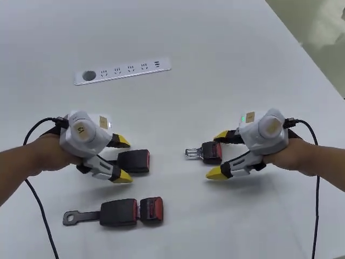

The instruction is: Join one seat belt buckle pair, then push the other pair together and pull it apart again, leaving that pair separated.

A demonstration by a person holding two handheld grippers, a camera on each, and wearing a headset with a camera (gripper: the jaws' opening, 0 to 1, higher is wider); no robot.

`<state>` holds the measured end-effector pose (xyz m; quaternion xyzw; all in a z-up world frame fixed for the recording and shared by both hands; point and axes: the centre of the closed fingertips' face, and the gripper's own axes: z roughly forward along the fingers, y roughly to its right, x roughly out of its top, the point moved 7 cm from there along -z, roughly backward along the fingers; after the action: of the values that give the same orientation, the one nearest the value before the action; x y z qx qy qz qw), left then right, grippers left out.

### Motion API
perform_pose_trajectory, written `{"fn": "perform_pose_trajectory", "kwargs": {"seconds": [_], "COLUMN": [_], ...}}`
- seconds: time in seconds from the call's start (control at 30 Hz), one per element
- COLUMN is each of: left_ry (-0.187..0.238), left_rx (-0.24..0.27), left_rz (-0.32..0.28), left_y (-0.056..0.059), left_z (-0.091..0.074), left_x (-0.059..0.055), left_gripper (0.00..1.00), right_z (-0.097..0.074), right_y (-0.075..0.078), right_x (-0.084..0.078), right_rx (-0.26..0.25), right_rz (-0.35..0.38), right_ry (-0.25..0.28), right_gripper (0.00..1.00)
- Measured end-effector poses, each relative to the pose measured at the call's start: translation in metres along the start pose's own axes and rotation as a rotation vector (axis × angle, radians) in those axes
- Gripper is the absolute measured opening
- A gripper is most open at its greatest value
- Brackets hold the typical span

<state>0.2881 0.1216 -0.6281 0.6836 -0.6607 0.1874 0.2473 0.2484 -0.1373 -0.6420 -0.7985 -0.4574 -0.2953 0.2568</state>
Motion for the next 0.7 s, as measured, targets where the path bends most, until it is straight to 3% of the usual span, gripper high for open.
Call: {"fn": "perform_pose_trajectory", "kwargs": {"seconds": [0.17,0.43,0.6,0.7], "left_ry": [0.018,0.028,0.024,0.028], "left_rx": [-0.004,-0.026,-0.035,-0.031], "left_rz": [-0.001,0.014,0.023,0.029], "left_y": [0.0007,-0.0003,-0.0036,-0.0037], "left_z": [0.0004,0.0036,0.004,0.0041], "left_x": [0.0021,0.0019,-0.0012,-0.0012], "left_gripper": [0.5,0.37,0.36,0.35], "right_z": [0.0005,0.005,0.0036,0.0044], "right_y": [0.0099,0.0006,0.0033,0.0034], "right_x": [-0.0017,0.0,0.0007,0.0017], "right_rx": [0.001,0.039,0.011,0.008], "right_rz": [0.003,-0.061,-0.066,-0.078], "right_ry": [0.004,-0.02,-0.039,-0.051], "right_gripper": [0.56,0.47,0.34,0.34]}}
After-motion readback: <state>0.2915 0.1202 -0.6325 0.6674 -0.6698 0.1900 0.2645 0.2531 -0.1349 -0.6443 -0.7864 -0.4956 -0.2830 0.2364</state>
